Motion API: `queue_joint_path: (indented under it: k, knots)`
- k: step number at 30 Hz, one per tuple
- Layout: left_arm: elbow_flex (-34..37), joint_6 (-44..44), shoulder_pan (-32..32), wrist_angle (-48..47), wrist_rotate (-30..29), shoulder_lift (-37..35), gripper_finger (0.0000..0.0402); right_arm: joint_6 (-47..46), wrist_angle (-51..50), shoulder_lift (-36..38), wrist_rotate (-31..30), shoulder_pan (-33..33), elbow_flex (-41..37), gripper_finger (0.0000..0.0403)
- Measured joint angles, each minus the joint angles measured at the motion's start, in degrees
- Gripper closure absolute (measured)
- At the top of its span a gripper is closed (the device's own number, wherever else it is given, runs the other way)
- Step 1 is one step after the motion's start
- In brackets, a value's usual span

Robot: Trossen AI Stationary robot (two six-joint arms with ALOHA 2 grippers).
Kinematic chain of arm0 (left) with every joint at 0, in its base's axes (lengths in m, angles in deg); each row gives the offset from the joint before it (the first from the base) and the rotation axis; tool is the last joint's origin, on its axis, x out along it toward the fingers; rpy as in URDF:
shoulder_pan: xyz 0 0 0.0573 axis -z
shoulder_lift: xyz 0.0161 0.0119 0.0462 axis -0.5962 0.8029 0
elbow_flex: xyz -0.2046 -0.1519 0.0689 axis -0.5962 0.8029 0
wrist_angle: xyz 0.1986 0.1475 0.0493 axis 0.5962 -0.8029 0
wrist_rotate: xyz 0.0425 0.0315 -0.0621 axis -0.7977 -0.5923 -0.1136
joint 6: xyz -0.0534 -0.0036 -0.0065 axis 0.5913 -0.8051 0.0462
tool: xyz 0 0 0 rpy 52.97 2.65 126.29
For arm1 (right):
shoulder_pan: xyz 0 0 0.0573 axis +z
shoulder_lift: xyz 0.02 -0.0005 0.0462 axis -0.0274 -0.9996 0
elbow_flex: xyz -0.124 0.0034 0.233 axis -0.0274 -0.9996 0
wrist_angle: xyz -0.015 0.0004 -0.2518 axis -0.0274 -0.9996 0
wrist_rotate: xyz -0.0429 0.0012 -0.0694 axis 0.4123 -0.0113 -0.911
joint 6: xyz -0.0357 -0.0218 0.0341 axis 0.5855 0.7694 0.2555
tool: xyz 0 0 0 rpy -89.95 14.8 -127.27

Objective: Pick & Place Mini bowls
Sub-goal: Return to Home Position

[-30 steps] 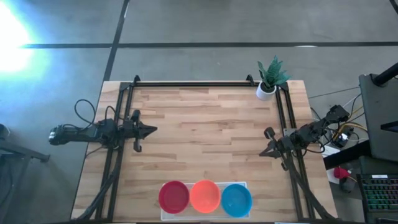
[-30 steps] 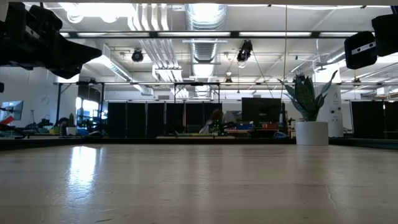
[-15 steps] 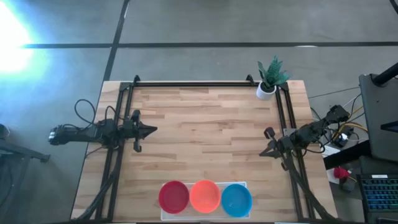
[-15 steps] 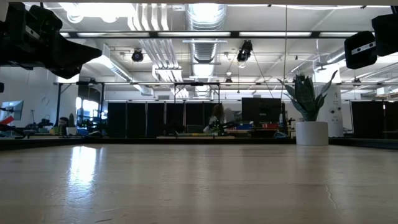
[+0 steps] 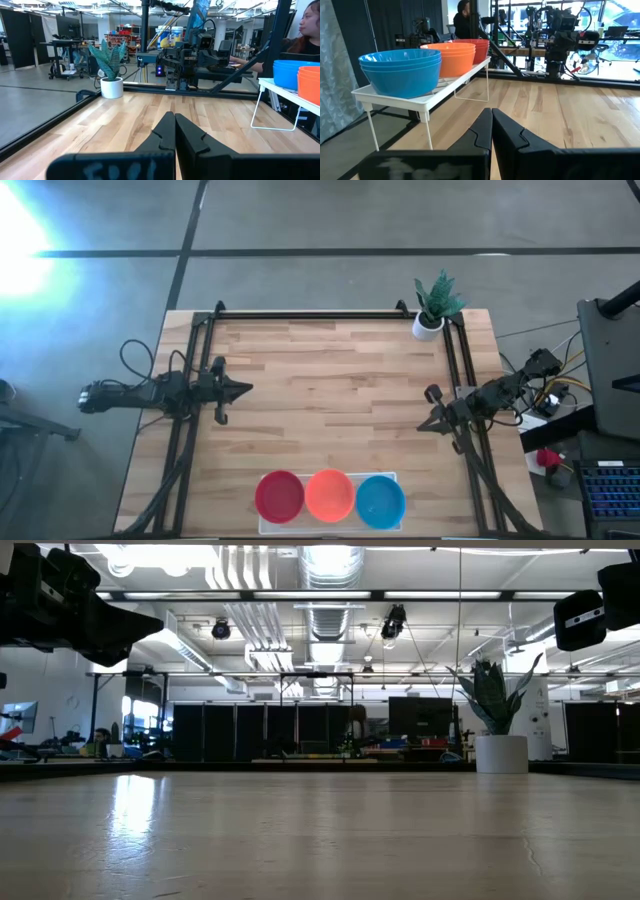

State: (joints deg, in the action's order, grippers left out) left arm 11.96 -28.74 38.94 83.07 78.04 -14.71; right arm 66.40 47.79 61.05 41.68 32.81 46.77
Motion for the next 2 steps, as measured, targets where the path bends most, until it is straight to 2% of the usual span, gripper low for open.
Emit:
queue_joint_path:
  k: [2]
  knots:
    - [0.0,0.0,0.0,0.0,0.0,0.0,0.0402,0.0,0.0,0.0,0.0,0.0,0.0,0.0394]
